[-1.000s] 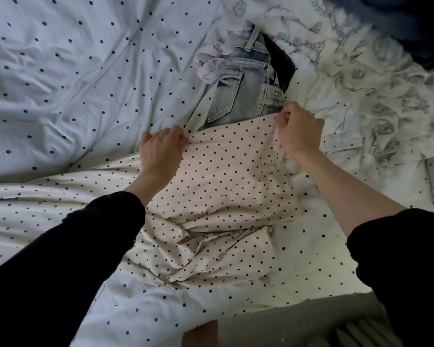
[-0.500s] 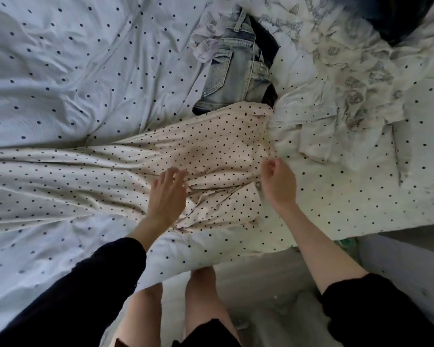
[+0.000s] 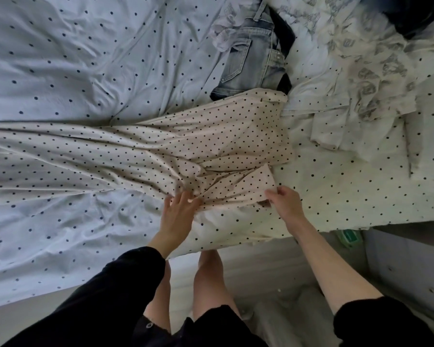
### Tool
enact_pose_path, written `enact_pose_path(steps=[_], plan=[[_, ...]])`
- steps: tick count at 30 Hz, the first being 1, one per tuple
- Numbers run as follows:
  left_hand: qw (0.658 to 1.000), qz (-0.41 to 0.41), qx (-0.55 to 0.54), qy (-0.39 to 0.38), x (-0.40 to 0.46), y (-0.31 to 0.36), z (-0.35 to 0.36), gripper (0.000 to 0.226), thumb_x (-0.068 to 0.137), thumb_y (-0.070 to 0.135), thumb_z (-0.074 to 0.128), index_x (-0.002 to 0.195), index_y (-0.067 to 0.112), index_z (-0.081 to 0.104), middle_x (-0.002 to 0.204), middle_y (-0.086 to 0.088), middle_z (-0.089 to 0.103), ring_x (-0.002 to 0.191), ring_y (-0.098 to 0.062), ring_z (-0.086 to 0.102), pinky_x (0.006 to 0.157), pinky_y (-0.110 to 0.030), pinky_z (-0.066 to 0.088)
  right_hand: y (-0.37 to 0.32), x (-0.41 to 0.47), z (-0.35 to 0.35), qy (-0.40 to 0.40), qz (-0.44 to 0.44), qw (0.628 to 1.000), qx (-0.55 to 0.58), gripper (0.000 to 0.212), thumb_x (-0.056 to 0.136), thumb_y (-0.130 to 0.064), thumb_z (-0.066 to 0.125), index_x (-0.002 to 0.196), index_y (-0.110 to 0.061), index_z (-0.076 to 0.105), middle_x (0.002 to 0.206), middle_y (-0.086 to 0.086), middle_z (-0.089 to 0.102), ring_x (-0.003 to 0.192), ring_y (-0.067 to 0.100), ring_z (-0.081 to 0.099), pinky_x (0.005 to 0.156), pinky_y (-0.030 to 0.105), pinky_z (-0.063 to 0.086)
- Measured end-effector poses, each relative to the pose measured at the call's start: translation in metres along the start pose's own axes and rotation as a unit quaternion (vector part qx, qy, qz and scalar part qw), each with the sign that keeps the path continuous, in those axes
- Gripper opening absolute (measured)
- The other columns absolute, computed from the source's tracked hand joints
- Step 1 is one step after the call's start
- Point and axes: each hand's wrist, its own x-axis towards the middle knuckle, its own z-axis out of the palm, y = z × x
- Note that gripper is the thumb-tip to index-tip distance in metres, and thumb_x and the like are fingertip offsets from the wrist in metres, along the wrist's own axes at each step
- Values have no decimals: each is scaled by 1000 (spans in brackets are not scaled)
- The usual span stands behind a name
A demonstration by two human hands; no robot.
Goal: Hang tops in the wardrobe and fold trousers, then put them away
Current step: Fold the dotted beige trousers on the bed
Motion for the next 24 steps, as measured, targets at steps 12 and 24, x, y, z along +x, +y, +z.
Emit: enact_pose_path(steps=[12,24], plan=[[978,2,-93,188,10,-4,-40,13,81,7,69,94,8,70,91,-8,70,87,-28,67,91,-45,40,-43,-13,-28,145,-86,979,111,13,85,-20,61,78,-11,57,69,0,65,63,10,61,58,18,41],[974,148,-160,65,-10,-19,-118,20,94,21,56,105,6,63,108,-6,62,90,-25,62,71,-40,52,-45,-83,-52,272,-221,937,3,3,81,-6,55,79,-7,57,83,-2,53,61,-10,47,55,2,34]])
